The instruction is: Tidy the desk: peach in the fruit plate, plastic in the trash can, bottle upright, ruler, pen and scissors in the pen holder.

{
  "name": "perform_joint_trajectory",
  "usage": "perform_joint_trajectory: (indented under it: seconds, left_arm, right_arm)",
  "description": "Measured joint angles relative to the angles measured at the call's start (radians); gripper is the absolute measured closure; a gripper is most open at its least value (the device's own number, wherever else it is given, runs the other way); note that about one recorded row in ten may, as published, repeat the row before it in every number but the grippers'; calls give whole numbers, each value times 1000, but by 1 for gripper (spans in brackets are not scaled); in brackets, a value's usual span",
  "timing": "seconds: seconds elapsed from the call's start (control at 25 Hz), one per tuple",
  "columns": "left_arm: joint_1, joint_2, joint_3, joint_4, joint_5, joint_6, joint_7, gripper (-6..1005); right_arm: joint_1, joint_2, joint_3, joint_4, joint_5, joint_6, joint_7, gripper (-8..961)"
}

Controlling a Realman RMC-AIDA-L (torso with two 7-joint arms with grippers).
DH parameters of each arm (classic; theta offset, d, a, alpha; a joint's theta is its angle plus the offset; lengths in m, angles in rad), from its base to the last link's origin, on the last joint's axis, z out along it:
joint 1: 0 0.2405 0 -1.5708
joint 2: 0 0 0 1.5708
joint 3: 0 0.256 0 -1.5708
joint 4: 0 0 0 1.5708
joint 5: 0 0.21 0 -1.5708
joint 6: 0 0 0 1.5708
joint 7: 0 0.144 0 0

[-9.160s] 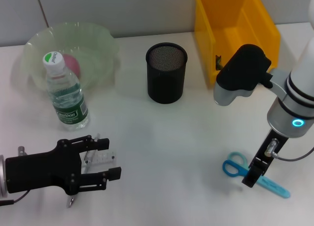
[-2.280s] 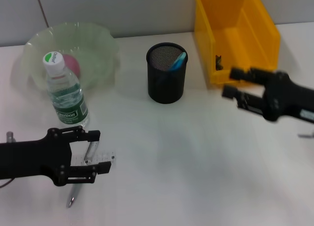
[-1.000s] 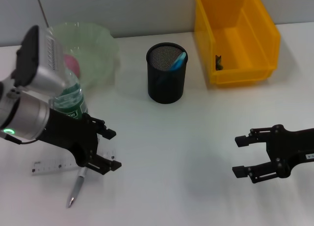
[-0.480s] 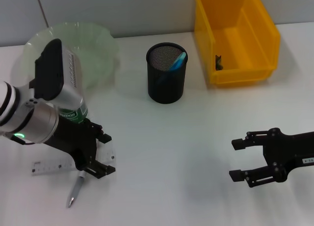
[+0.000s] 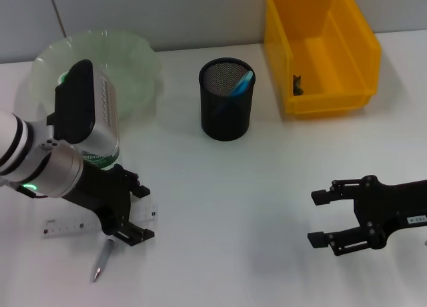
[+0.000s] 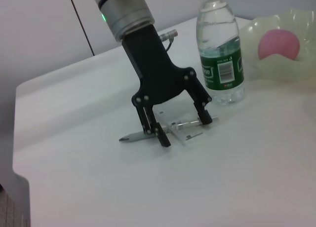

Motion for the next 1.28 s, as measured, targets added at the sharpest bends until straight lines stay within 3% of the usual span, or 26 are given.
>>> perform_joint_trajectory:
  seconds: [1.28]
  left_arm:
    - [-5,0,26,-8,29,-14,-12,262]
  right_arm:
    - [12,5,0,14,8,1,4,128]
